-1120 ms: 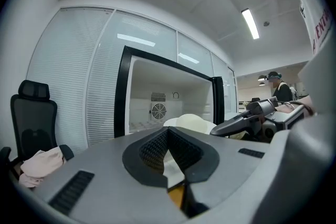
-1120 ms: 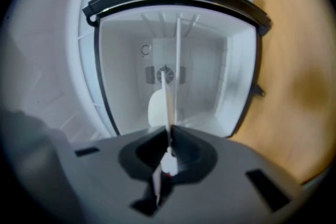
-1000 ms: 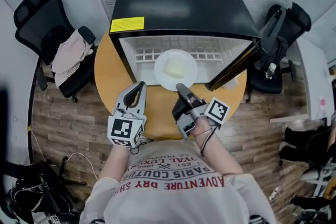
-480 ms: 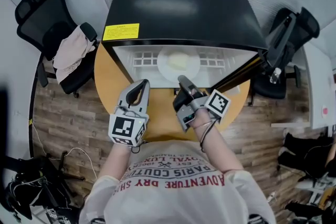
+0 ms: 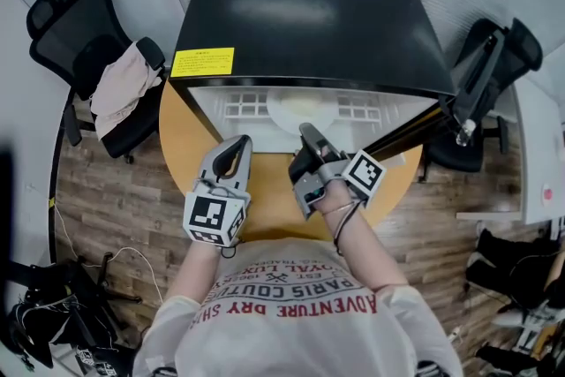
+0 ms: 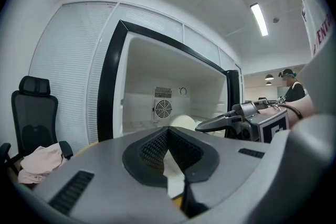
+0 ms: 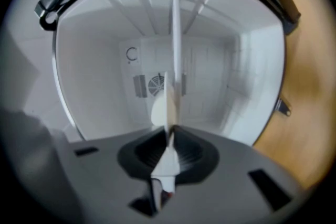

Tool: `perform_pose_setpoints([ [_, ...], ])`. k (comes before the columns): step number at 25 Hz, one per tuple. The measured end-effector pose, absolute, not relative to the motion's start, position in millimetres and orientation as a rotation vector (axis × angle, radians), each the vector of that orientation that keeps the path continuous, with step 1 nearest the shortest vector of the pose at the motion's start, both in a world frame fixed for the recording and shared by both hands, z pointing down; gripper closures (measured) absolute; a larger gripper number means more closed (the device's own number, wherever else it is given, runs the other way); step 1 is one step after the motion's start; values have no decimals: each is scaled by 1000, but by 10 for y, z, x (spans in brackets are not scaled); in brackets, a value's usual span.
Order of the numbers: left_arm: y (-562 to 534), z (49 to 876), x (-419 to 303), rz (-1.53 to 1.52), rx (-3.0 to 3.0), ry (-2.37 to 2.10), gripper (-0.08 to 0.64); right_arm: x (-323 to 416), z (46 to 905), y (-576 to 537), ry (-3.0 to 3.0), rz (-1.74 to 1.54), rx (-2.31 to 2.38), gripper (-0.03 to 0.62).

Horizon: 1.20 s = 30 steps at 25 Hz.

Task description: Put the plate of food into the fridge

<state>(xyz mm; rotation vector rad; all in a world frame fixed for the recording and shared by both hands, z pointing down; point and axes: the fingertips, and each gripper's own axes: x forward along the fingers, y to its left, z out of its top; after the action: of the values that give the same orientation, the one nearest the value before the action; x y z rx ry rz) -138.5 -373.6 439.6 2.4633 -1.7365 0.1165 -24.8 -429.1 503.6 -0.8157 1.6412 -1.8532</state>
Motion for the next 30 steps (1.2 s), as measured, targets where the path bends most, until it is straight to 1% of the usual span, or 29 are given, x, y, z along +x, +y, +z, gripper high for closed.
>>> perform_pose_setpoints([
  [3, -3756, 4432, -1382, 113, 2457, -1730, 534, -264, 5050, -4337, 1664, -1836, -822, 528],
  [4, -3762, 4446, -1378, 114, 2456, -1726, 534, -273, 5063, -4347, 1674, -1833, -828, 517],
  [7, -3785, 4480, -1364, 121, 2456, -1713, 534, -304, 5124, -4378, 1700, -1827, -849, 439],
  [9, -3799, 4492, -1362, 125, 2458, -1709, 534, -324, 5144, -4397, 1702, -1825, -843, 417],
  [22, -3829, 4519, -1367, 139, 2455, -1706, 534, -343, 5131, -4515, 1780, -1774, -871, 410],
  [30, -3831, 4501, -1297, 125, 2464, -1699, 534, -299, 5023, -4303, 1829, -1720, -810, 409],
])
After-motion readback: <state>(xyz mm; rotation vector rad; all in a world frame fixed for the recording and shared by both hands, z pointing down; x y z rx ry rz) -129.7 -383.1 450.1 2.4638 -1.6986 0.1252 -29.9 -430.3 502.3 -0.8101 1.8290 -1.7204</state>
